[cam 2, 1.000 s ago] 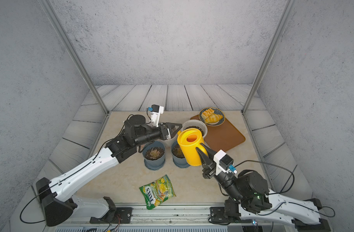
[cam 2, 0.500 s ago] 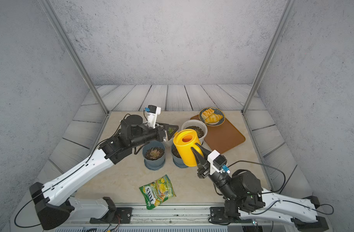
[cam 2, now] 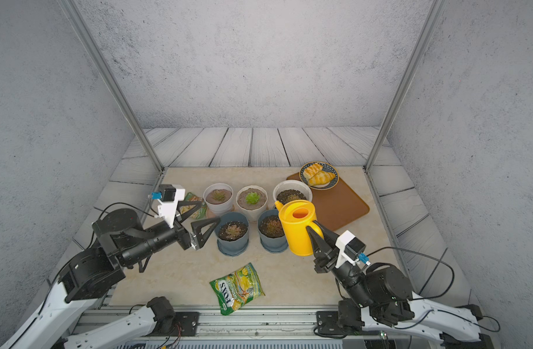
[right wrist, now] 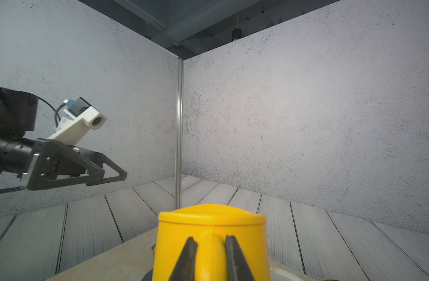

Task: Water the succulent around the soil edge
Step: Water the soil of the potted plant with water.

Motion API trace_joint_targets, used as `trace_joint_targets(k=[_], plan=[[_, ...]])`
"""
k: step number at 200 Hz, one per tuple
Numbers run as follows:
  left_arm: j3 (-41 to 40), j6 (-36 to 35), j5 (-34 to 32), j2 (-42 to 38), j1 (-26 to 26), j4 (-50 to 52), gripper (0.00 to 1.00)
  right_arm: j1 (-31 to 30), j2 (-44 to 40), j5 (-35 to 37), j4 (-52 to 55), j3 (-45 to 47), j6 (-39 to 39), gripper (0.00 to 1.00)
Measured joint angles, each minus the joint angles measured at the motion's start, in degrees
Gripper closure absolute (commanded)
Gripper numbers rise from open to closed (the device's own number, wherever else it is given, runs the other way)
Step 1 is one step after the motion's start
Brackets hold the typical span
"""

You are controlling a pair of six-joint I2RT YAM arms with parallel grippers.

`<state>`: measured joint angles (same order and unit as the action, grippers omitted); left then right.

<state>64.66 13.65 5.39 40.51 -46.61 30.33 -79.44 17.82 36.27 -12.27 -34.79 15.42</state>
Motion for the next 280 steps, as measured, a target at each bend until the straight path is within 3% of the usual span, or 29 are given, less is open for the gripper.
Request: trace_joint_targets(k=[34,79,97,127,146,193,280], plan=[[-11.3,-4.0,1.1,-8.6,0.0,3.3,0.02,0.0,0.5,1.9,7.7,-1.1,-0.4,1.00],[-13.2,-6.2,1.3,-13.6,0.0,5.9,0.02,1.7,6.8,2.8,11.9,-2.4,-2.0,1.00],[-13.2,-6.7,1.2,-13.6,0.0,6.3,0.02,7.9,10.3,-1.2,14.7,-3.5,-5.6,1.00],[-13.2,-7.1,1.2,-13.6,0.0,7.0,0.02,26.0,16.0,-14.6,18.1,-5.6,-14.2,1.00],[-13.2,-6.7,0.4,-13.6,0.0,7.7,0.01,31.7,19.1,-20.5,18.8,-6.2,-18.3,1.00],[-13.2,-2.8,-1.7,-15.5,0.0,11.5,0.02,32.4,26.6,-28.9,20.6,-9.0,-22.2,1.00],[-15.3,4.4,-5.5,-20.2,0.0,15.6,0.02,32.4,39.7,-30.7,25.3,-18.5,-22.2,1.00]])
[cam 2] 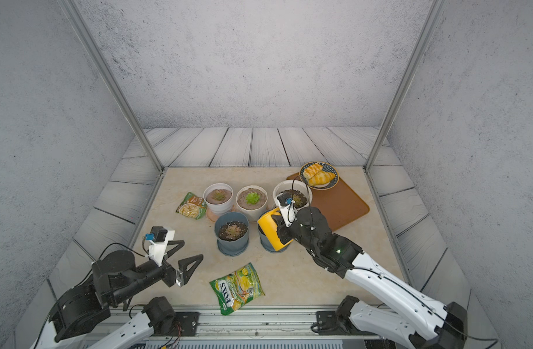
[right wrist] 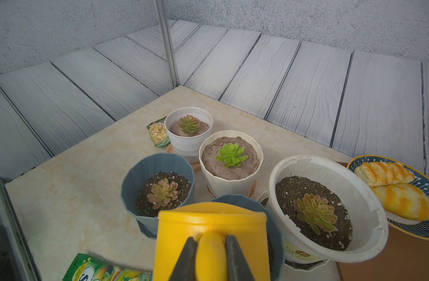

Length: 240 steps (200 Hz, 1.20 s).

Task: Water the succulent around the soil edge
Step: Water the soil of the potted plant with water.

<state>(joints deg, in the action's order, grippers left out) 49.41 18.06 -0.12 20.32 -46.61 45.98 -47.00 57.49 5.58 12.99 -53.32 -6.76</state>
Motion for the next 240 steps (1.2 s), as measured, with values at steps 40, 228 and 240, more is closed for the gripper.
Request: trace_joint_targets(k=[40,228,240], plan=[[-0.1,0.0,-0.6,-0.8,0.0,0.6,0.02,0.0,6.1,0.1,2.7,-5.6,0.3,1.00],[-0.1,0.0,-0.8,-0.8,0.0,0.6,0.02,0.0,19.7,11.7,12.3,-21.2,5.4,1.00],[-0.1,0.0,-0.8,-0.8,0.0,0.6,0.02,0.0,19.7,12.5,13.1,-21.2,5.5,1.00]])
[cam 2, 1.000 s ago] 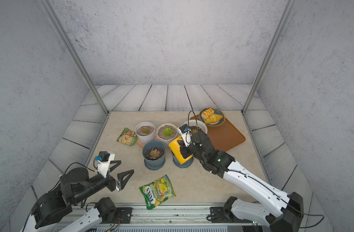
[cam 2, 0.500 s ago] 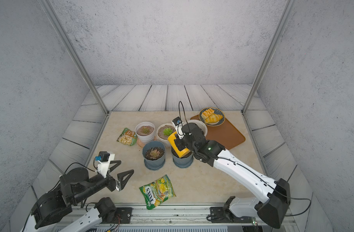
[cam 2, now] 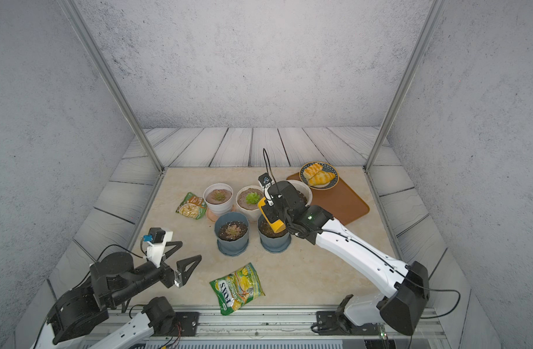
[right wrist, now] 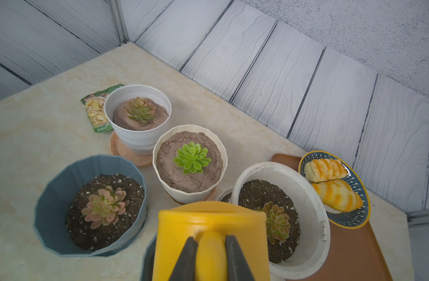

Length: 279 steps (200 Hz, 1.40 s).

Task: Water the succulent around the soil edge
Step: Water the soil of the potted plant with water.

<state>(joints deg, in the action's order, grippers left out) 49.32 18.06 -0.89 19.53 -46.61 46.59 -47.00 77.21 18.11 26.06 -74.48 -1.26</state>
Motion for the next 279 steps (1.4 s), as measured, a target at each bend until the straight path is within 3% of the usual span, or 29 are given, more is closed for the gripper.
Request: trace_joint_targets(k=[157,279], plan=[[0.0,0.0,-1.1,0.5,0.3,0.1,0.02,0.0,-2.8,3.5,9.0,0.0,-0.7,1.00],[0.0,0.0,-1.3,0.5,0.6,0.4,0.02,0.0,-5.8,-1.0,17.9,-3.0,-3.9,1.00]])
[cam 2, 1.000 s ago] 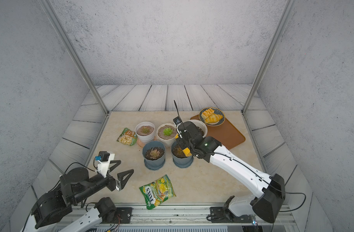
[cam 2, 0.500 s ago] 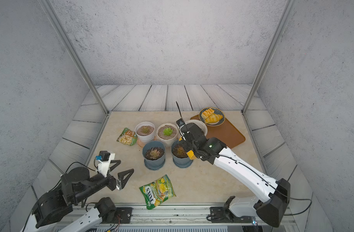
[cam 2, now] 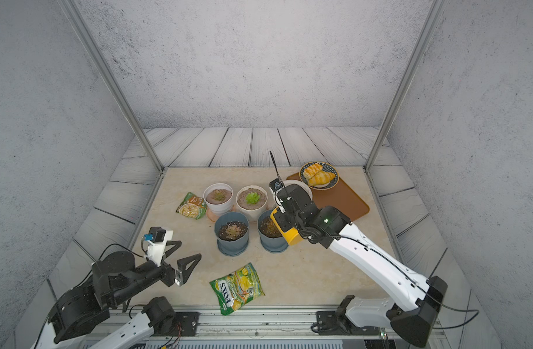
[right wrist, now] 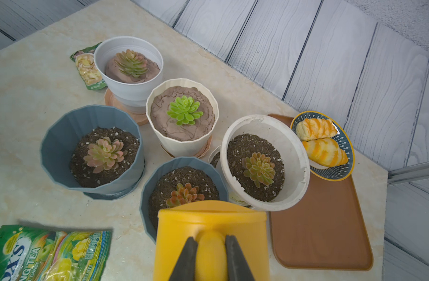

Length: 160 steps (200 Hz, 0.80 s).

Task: Water the succulent around the soil edge
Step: Water the soil of the potted plant with water.

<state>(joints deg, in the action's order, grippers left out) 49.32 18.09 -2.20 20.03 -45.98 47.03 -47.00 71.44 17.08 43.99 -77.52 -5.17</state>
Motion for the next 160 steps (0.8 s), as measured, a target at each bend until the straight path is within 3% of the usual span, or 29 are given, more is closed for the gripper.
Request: trace_joint_targets(k=[160], plan=[[0.0,0.0,0.7,0.1,0.6,0.0,0.02,0.0,2.3,-12.5,1.9,-4.2,-4.1,1.00]])
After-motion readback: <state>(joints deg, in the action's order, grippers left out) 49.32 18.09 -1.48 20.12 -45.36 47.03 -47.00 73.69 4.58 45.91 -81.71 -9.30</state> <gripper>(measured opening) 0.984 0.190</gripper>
